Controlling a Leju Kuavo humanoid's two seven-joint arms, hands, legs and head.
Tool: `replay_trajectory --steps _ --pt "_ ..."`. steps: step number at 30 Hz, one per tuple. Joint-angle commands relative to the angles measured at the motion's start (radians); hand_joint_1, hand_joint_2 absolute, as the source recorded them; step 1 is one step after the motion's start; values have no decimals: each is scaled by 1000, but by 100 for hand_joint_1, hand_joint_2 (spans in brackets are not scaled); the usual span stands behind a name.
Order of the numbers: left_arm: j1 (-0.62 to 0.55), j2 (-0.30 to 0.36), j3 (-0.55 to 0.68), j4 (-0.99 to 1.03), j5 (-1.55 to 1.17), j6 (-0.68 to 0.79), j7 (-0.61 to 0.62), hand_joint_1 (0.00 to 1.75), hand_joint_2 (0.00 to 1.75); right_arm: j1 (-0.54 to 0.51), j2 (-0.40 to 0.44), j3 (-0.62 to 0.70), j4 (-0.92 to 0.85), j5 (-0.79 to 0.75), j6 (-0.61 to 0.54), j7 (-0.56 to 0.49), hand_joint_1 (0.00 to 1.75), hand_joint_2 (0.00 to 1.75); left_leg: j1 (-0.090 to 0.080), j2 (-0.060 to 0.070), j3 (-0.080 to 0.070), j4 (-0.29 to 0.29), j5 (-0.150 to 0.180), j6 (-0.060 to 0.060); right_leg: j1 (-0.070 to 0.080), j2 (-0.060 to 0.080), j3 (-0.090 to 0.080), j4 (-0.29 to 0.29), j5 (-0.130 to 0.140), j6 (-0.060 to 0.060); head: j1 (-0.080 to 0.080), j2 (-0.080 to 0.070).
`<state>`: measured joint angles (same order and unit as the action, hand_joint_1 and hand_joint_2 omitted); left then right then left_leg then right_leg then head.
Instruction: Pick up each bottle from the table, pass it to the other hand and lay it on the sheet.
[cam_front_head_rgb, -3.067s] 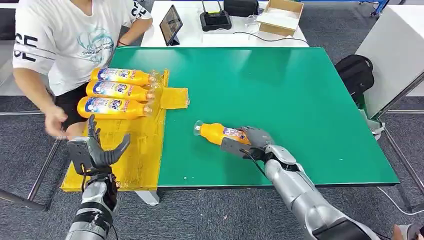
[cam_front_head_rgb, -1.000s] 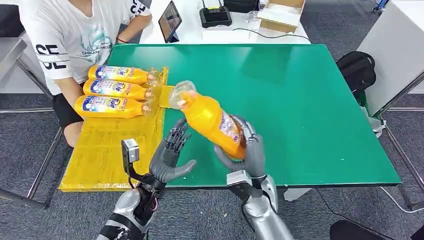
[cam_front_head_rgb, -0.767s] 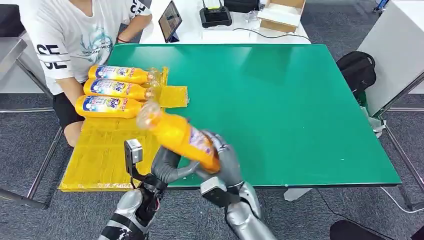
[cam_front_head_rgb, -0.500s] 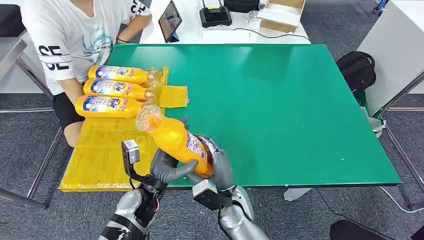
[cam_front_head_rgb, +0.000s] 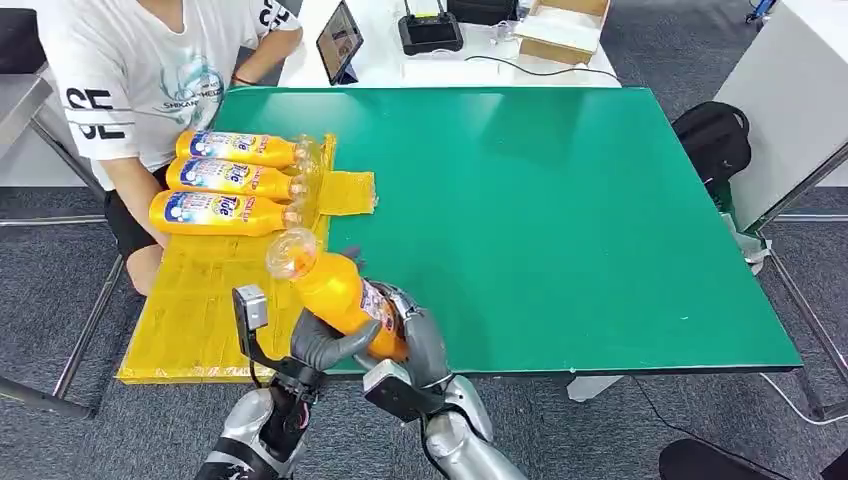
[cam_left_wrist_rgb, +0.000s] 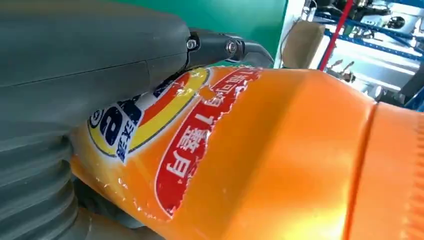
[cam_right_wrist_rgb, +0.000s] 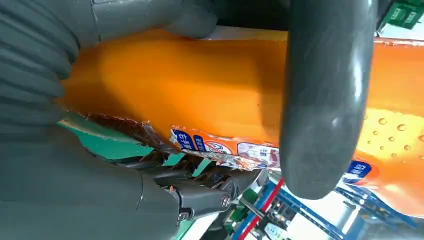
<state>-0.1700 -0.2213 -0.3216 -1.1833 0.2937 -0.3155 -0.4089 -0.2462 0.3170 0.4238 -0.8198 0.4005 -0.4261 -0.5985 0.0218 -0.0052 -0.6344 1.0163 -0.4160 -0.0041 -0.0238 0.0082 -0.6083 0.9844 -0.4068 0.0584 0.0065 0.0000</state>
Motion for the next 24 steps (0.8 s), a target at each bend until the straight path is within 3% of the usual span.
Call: replay_trajectory --steps 1,22,23,24 --pt "-60 -3 -31 49 -5 0 -4 175 175 -14 1 64 140 -1 24 6 175 175 0 -2 3 -1 -1 1 1 -2 4 -1 -1 -2 0 0" --pt "-67 6 -27 7 -142 125 -75 175 175 -13 -7 57 110 -23 37 8 175 175 1 -2 2 0 -1 1 1 -3 3 -1 -1 -2 0 0" --pt "-99 18 -2 6 -234 223 -113 175 175 -27 -43 120 54 3 149 23 0 0 1 -3 4 0 -1 1 1 -4 5 -1 -2 -3 0 0" --pt "-101 20 1 7 -234 223 -113 175 175 -27 -45 119 52 3 149 23 0 0 1 -2 2 0 0 1 1 -4 3 0 -1 -2 0 0"
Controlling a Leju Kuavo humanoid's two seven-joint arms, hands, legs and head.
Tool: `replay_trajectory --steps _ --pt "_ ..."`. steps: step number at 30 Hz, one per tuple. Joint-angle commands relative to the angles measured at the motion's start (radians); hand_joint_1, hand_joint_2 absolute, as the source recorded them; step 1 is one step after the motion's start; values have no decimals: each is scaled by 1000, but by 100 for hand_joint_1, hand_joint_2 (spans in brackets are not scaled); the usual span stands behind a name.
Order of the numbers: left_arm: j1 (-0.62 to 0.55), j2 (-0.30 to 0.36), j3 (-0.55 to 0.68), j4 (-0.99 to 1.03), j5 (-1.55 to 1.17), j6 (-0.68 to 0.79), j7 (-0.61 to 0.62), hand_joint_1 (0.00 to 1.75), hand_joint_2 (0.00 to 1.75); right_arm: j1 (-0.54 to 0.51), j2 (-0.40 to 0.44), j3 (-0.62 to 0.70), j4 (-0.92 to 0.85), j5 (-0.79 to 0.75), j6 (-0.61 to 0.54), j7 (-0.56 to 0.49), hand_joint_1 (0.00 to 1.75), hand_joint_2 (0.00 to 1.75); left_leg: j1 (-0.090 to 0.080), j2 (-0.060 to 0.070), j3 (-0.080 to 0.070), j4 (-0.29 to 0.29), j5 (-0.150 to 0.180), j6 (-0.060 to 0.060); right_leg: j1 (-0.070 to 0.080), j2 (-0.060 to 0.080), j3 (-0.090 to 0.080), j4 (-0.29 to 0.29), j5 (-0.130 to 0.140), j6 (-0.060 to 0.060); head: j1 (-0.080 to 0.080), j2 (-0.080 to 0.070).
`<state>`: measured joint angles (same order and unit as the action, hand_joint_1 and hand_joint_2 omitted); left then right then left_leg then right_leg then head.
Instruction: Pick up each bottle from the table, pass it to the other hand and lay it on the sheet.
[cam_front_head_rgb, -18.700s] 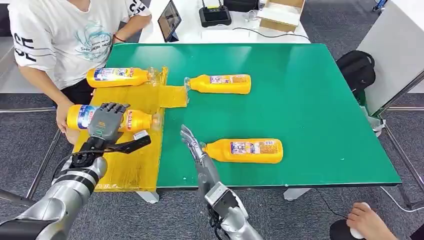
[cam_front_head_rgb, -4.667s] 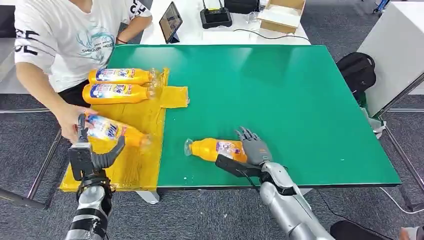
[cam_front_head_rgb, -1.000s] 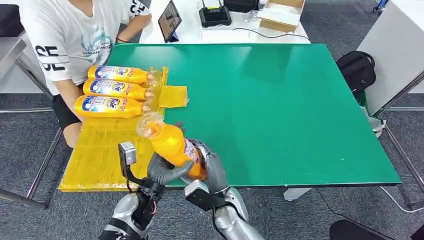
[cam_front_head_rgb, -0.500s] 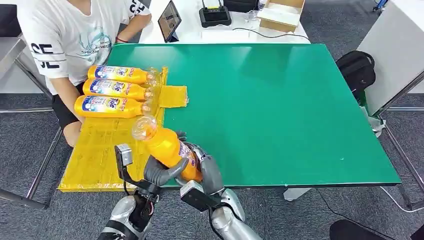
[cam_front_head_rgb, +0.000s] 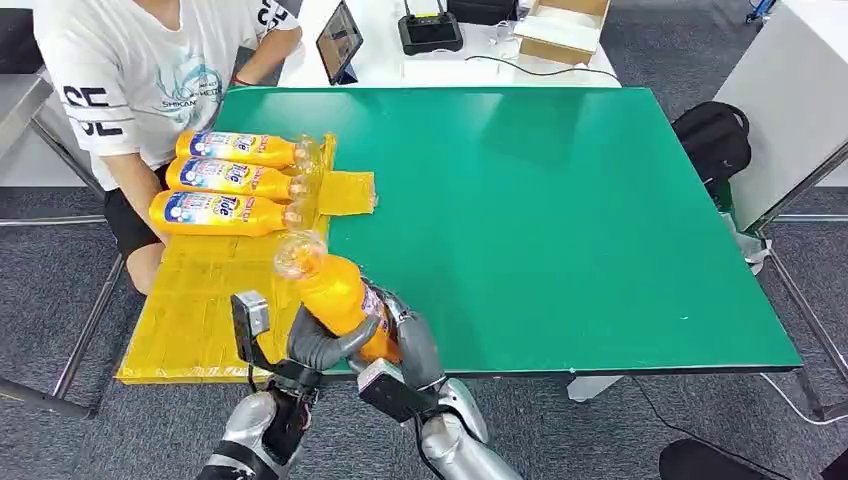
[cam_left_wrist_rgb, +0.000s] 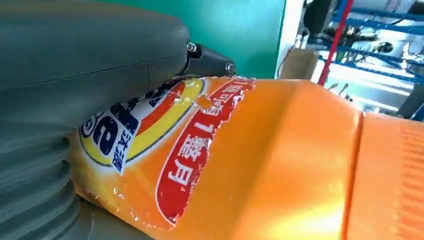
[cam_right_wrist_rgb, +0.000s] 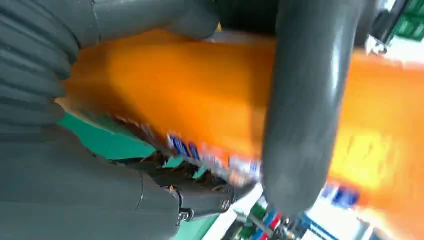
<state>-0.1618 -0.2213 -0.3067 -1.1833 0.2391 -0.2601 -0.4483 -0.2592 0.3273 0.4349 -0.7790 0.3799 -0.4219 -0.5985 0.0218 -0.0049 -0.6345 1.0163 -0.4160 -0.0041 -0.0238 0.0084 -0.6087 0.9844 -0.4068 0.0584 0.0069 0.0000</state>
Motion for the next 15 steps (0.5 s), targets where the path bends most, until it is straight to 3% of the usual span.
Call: replay_trajectory --steps 1,7,9,15 --pt "-109 20 -14 7 -180 168 -74 175 175 -14 -55 108 11 23 145 23 0 0 0 -2 3 0 -1 1 1 -3 4 0 -2 -3 0 0" --pt "-166 37 114 10 -330 411 -152 175 175 32 -84 87 -226 -55 228 42 0 0 1 -3 1 1 -1 1 2 -4 3 1 -1 -3 0 0" --pt "-181 32 192 34 -268 382 -120 175 175 62 -80 39 -321 -109 203 41 0 0 1 -1 0 0 0 1 1 -2 1 0 0 -2 0 0" --pt "-212 63 260 170 -471 628 -207 175 175 133 -103 45 -495 -138 151 4 0 0 1 -2 6 -1 -1 1 1 -3 6 -1 -2 -3 0 0"
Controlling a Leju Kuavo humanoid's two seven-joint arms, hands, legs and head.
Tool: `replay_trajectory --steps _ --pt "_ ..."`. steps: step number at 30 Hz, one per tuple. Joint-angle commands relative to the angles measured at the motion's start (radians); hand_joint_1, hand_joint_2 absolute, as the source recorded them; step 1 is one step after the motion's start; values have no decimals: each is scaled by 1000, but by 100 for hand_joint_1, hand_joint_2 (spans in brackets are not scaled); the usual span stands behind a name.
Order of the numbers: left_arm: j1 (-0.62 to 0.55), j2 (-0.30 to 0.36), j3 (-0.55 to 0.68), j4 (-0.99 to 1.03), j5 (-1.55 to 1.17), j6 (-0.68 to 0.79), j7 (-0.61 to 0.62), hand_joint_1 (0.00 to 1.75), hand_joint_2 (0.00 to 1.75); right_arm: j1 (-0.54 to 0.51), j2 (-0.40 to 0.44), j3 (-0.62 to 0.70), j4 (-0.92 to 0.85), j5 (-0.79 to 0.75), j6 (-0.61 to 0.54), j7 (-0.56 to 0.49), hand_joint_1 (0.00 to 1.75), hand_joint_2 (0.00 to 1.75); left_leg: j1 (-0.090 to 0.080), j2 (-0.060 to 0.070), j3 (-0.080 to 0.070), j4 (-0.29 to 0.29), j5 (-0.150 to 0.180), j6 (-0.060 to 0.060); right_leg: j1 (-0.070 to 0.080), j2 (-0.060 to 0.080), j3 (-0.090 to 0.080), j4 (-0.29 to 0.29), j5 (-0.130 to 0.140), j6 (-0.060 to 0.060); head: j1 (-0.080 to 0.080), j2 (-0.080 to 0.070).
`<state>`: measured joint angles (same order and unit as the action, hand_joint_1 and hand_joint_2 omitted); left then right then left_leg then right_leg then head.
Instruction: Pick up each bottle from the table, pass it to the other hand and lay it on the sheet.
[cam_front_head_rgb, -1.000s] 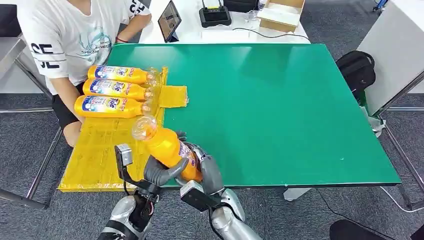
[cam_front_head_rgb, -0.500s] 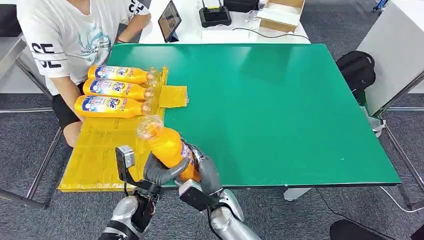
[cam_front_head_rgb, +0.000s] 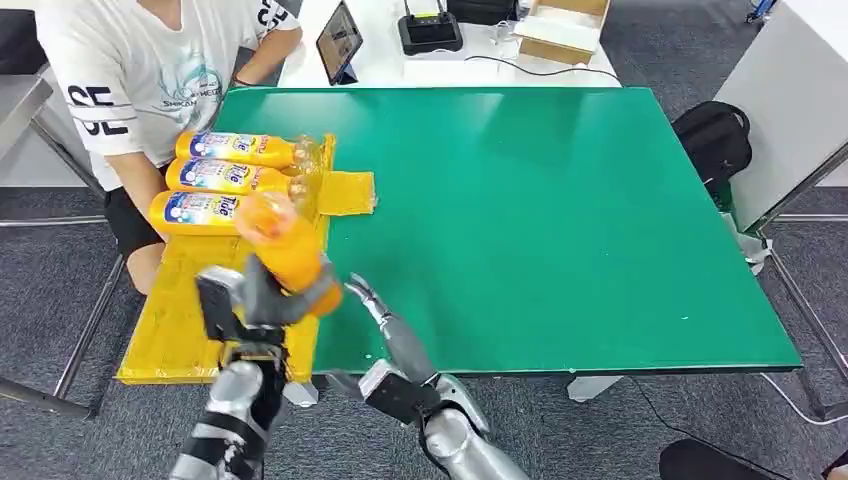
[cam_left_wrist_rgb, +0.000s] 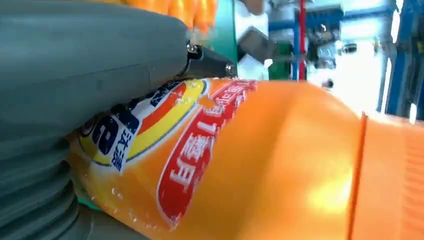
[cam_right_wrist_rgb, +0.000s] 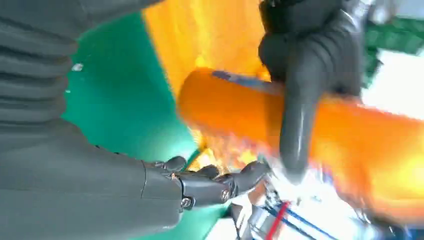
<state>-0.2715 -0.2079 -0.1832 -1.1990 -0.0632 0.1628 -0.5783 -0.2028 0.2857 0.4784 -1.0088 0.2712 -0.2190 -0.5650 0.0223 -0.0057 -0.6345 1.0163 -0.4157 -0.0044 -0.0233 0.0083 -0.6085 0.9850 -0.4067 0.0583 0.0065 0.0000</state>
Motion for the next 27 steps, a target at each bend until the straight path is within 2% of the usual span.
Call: replay_trajectory --steps 1,2,7,8,9,10,23,24,25,27 --pt "-112 54 147 201 -182 214 -81 175 175 76 -63 3 -269 -36 -58 -31 0 0 0 0 5 -1 -2 2 0 -1 5 -1 -1 -2 0 0" --pt "-124 67 147 222 -246 274 -92 175 175 69 -69 12 -267 -35 -56 -31 0 0 0 1 3 -1 -1 1 0 0 3 -1 -1 -2 0 0" --pt "-119 89 140 245 -350 338 -85 175 175 69 -68 13 -263 -30 -74 -38 0 0 0 0 5 -1 -1 1 1 -1 5 -1 -1 -3 0 0" --pt "-123 111 113 269 -478 432 -69 175 175 69 -69 13 -266 -36 -75 -40 0 0 0 1 3 -1 -1 1 0 0 4 -1 -1 -2 0 0" --pt "-126 122 111 285 -519 459 -61 175 175 67 -69 13 -266 -38 -75 -40 0 0 0 1 3 -1 -1 1 0 0 3 -1 -1 -2 0 0" --pt "-139 151 85 327 -685 535 -16 175 175 65 -69 13 -267 -44 -77 -43 0 0 0 0 5 -1 -1 1 1 -1 5 -1 -1 -3 0 0" --pt "-147 155 91 343 -685 532 -21 175 175 65 -71 13 -267 -45 -76 -43 0 0 0 0 3 -1 -1 1 0 -1 3 -1 -1 -2 0 0" --pt "-151 160 104 358 -770 535 6 175 175 63 -70 13 -267 -49 -77 -46 0 0 0 0 2 -1 -1 1 0 -1 3 -1 -1 -2 0 0" --pt "-139 161 171 327 -1000 535 59 175 175 59 -74 15 -265 -51 -75 -47 0 0 0 0 4 -1 -1 1 1 -1 5 -1 -1 -3 0 0" --pt "-171 182 187 385 -1137 535 101 175 175 46 -78 14 -257 -50 -76 -49 0 0 0 2 2 -1 -1 1 1 1 2 -1 0 -2 0 0"
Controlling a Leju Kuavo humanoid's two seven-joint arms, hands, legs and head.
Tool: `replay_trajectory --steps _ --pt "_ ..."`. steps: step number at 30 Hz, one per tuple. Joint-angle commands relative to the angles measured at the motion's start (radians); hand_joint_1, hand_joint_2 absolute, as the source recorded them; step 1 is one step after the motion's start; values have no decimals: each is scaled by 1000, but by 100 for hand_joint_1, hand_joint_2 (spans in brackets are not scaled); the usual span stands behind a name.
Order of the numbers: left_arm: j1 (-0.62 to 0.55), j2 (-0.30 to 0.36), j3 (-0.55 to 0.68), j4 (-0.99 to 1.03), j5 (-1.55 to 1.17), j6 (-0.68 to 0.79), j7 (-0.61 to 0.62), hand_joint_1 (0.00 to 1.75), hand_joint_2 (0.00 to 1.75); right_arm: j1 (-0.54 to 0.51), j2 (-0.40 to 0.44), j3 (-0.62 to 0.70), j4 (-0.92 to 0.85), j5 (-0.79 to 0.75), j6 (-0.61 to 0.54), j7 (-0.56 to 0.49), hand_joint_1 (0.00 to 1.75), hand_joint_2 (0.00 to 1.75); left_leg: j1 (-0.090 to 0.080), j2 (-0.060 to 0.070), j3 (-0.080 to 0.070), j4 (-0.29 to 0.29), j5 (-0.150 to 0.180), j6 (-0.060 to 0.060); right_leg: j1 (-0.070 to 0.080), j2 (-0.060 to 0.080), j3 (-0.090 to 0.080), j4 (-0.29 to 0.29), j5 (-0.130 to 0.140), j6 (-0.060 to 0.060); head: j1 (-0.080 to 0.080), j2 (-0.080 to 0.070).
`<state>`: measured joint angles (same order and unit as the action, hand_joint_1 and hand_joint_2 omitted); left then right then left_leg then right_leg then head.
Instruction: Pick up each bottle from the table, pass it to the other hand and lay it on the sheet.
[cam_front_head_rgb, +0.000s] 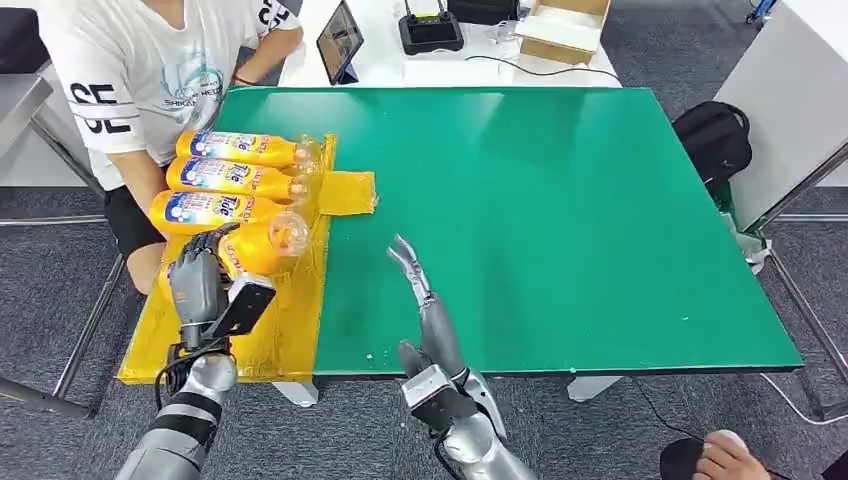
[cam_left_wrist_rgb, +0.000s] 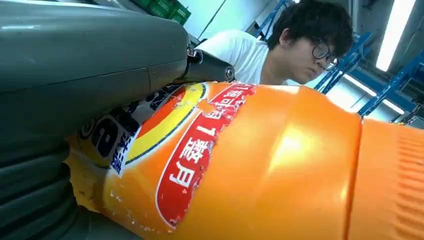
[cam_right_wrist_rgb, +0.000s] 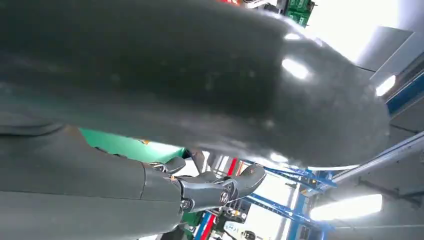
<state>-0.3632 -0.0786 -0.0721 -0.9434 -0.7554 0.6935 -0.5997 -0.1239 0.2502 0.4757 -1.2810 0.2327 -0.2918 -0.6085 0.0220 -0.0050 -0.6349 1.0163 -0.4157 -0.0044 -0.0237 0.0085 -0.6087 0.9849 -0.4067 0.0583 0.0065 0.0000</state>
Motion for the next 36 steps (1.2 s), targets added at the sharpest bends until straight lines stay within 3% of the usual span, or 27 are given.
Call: replay_trajectory --steps 1,5,7,9,14,24,33,34,35,36 --pt "-114 69 69 197 -503 5 139 175 175 -40 -43 14 18 -14 -3 -6 0 0 1 1 6 -1 -2 1 1 0 5 -1 -1 -3 0 0" --pt "-279 173 -45 538 -628 -79 185 175 175 -64 -47 24 31 -19 17 -7 0 0 0 0 3 -1 0 1 1 -1 3 0 0 -2 0 0" --pt "-311 198 -63 588 -629 -174 190 175 175 -61 -49 29 42 -15 25 -3 0 0 1 1 5 -1 0 1 1 -1 5 0 -1 -3 0 0" --pt "-335 221 -124 611 -713 -192 278 175 175 -59 -46 31 53 -15 31 -1 0 0 1 2 3 0 0 0 1 1 2 0 0 -2 0 0" --pt "-386 225 -120 654 -711 -327 314 175 175 -64 -40 44 79 0 24 13 0 0 2 1 4 0 0 0 2 0 4 1 -1 -3 0 0" --pt "-392 221 -127 653 -718 -336 317 175 175 -62 -40 43 82 -1 24 14 0 0 1 1 4 -1 0 0 1 0 3 0 0 -2 0 0" --pt "-382 198 -15 646 -583 -385 275 175 175 -52 -28 31 90 -16 24 29 0 0 1 1 4 -1 1 0 1 1 4 0 0 -2 0 0" --pt "-382 191 16 646 -545 -414 263 56 175 -50 -28 28 91 -18 25 31 0 0 1 1 6 -1 0 0 1 1 5 0 -1 -3 0 0" --pt "-378 184 39 642 -514 -430 248 0 175 -49 -25 24 93 -21 25 34 0 0 1 1 4 -1 0 0 1 1 4 0 0 -2 0 0" --pt "-375 177 62 639 -483 -451 237 0 175 -47 -20 19 95 -29 28 37 0 0 1 1 7 -1 0 0 1 0 6 0 -1 -3 0 0"
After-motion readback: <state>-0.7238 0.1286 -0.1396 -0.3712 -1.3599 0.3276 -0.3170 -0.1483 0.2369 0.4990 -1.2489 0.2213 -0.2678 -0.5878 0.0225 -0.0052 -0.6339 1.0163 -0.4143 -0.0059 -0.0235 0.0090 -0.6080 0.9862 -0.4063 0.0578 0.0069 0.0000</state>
